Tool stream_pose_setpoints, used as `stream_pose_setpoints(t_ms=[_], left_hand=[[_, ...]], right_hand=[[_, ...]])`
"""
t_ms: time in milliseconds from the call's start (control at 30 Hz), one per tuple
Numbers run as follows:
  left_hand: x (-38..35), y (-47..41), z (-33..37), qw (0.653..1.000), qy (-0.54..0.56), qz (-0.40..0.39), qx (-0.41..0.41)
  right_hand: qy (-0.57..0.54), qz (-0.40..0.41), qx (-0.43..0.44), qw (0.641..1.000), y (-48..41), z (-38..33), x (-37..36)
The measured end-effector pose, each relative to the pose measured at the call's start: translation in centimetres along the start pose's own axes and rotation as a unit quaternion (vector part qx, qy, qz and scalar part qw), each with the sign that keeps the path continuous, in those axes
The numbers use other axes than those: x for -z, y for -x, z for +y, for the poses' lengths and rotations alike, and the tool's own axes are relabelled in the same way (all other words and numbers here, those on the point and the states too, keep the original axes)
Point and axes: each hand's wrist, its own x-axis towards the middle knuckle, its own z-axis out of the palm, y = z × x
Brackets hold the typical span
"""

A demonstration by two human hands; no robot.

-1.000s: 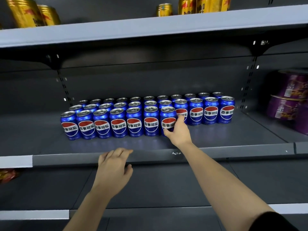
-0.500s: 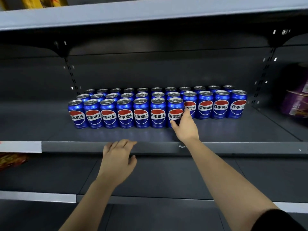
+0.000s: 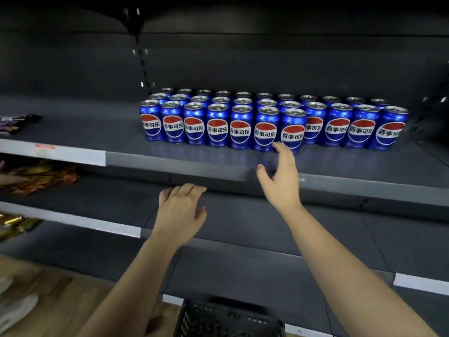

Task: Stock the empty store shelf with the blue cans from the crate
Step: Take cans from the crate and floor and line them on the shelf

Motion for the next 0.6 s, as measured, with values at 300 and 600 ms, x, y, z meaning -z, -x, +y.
stream_pose_setpoints(t_ms=[300, 600], left_hand=[[0.1, 7.5, -5.9, 0.996, -0.022, -0.051, 0.065], [-0.6, 14.9, -16.5, 0.986, 0.015, -0.098, 0.134]], right_hand=[[-0.015, -0.134, -0.017, 0.991, 10.7, -3.4, -5.6], [0.034, -0.249, -0.117, 0.961, 19.7, -6.9, -14.1]])
